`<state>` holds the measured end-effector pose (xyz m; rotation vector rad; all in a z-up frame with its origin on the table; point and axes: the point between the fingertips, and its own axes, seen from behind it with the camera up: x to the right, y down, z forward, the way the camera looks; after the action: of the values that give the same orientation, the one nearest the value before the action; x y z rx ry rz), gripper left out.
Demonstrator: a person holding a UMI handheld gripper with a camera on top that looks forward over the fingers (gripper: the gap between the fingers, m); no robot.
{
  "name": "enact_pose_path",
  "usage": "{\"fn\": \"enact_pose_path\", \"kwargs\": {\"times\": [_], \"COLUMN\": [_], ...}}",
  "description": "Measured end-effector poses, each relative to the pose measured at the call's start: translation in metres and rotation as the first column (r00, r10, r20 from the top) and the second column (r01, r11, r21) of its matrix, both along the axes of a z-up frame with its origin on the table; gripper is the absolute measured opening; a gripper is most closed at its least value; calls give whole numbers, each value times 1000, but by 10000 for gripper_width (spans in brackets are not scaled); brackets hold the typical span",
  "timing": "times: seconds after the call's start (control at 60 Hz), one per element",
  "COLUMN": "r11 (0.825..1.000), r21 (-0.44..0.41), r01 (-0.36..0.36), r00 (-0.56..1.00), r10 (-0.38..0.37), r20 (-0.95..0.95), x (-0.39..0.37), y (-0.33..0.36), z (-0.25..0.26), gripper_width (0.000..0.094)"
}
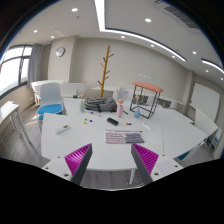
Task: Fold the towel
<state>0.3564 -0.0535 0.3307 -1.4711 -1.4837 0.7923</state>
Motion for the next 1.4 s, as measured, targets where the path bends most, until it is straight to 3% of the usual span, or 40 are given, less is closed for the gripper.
{"fn": "enact_pose_path", "kwargs": {"times": [0.233, 0.517, 1.0, 1.4], "r11": [1000, 1000, 999, 996], "r21": [13, -1, -20, -48], "r01": [-9, -19, -38, -69], "r00": [1000, 998, 995, 990], "r10": [9, 19, 40, 75], "r20": [-2, 58, 93, 117], "x": [-30, -94, -289, -420], "y": [-33, -31, 19, 23], "z": [-33, -121, -270, -330], "gripper_width": [852, 849, 850, 850]}}
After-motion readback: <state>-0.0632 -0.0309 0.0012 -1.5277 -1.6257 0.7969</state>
